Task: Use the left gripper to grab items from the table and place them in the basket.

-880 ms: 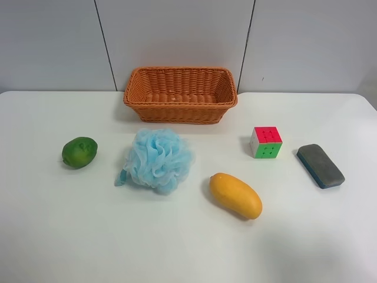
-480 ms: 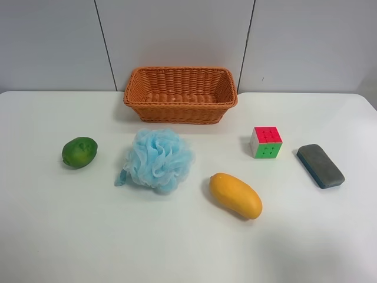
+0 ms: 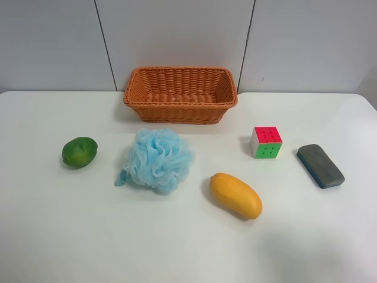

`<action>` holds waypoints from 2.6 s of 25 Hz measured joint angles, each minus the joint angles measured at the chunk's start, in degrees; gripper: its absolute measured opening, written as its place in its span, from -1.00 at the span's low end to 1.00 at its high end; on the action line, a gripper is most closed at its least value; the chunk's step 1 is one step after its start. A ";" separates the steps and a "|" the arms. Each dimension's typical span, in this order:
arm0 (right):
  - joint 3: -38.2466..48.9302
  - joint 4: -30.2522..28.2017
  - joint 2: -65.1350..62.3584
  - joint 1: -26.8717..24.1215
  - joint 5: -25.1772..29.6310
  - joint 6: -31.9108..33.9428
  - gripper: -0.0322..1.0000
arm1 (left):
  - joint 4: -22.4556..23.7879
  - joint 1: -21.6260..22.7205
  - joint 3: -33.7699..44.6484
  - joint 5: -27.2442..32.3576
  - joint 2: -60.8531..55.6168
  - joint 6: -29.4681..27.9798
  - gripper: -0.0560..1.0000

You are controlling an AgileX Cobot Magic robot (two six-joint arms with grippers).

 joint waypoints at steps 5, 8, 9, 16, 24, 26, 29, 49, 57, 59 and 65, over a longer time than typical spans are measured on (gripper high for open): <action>0.00 0.00 0.00 0.00 0.00 0.00 0.98 | -0.04 0.00 0.00 0.00 0.08 -0.06 0.99; 0.00 0.00 0.00 0.00 0.00 0.00 0.98 | -0.38 0.00 -1.25 0.28 3.39 -1.14 0.99; 0.00 0.00 0.00 0.00 0.00 0.00 0.98 | -0.50 0.00 -2.40 0.44 5.56 -1.75 0.99; 0.00 0.00 0.00 0.00 0.00 0.00 0.98 | -0.61 0.00 -14.75 3.24 27.58 -2.77 0.99; 0.00 0.00 0.00 0.00 0.00 0.00 0.98 | -1.67 -0.83 -29.28 5.01 55.30 0.67 0.99; 0.00 0.00 0.00 0.00 0.00 0.00 0.98 | -1.17 -3.71 -31.83 4.60 60.31 0.60 0.99; 0.00 0.00 0.00 0.00 0.00 0.00 0.98 | 1.16 -9.55 -35.46 3.58 67.38 -1.65 0.99; 0.00 0.00 0.00 0.00 0.00 0.00 0.98 | 1.85 -31.09 -40.50 -13.73 97.01 -25.36 0.99; 0.00 0.00 0.00 0.00 0.00 0.00 0.98 | -1.30 -31.09 -40.57 -20.62 107.40 -25.47 0.99; 0.00 0.00 0.00 0.00 0.00 0.00 0.98 | -2.67 -31.09 -40.59 -21.64 109.18 -25.47 0.99; 0.00 0.00 0.00 0.00 0.00 0.00 0.98 | -8.02 -31.09 -40.70 -25.62 113.41 -24.46 0.99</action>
